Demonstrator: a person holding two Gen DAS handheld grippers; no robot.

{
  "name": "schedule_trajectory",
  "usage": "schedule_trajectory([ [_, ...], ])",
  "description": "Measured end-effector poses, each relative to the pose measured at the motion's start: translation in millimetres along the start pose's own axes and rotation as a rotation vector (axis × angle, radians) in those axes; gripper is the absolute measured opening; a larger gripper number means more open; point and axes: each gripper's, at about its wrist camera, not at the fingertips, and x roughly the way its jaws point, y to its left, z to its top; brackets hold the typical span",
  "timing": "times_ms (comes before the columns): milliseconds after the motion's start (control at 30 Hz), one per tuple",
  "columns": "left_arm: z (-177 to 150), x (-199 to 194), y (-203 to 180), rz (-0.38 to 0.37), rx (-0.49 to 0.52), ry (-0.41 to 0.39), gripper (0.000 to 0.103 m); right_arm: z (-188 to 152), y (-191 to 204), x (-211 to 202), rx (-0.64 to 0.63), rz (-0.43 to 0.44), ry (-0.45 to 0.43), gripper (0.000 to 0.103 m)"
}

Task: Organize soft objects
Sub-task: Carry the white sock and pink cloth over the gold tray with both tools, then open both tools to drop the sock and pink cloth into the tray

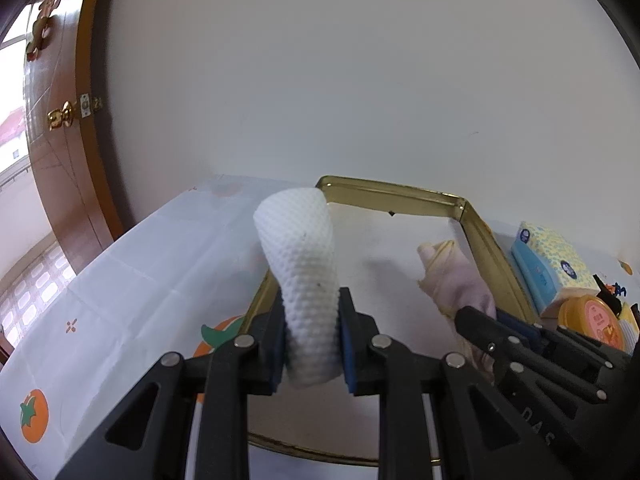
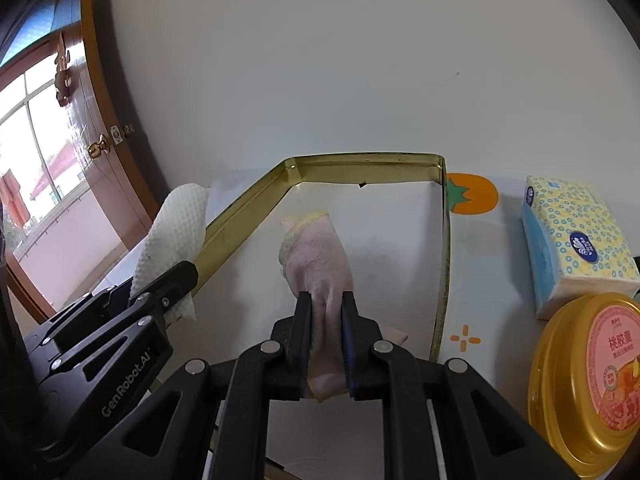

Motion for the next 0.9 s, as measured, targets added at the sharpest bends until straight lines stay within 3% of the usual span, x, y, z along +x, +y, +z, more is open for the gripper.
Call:
schedule_trajectory([
  [367, -1.4, 0.3, -1.4, 0.004, -0.004, 0.011, 0.021, -1.8, 8.6, -3.7, -0.038, 0.014, -0.006, 0.017],
  [467, -1.5, 0.7, 0.1, 0.006, -0.014, 0.015, 0.021, -1.6, 9.1, -4.4, -0.044, 0.029, -0.007, 0.041],
  [667, -2.3, -0.9, 1.7, 0.027, -0.022, 0.009, 0.026, -3.3, 8.8, -15.1, -0.037, 0.033, -0.057, 0.047],
  [700, -2.6, -1.9, 1.5, 0.033, -0.021, 0.004, 0.028, -3.6, 8.3, -17.6, -0.034, 0.033, -0.069, 0.048],
  [733, -2.9, -2.9, 1.3, 0.039, -0.021, 0.0, 0.037, -3.8, 7.3, -20.3, -0.028, 0.031, -0.082, 0.051],
  [833, -3.7, -7.8, 3.8, 0.077, -0.041, -0.025, 0.077, -4.8, -0.2, -29.2, 0.01, 0.027, -0.12, 0.059],
  [900, -5.0, -13.5, 5.2, 0.084, -0.053, -0.055, 0.089, -6.3, -7.1, -37.2, 0.044, 0.028, -0.15, 0.068],
])
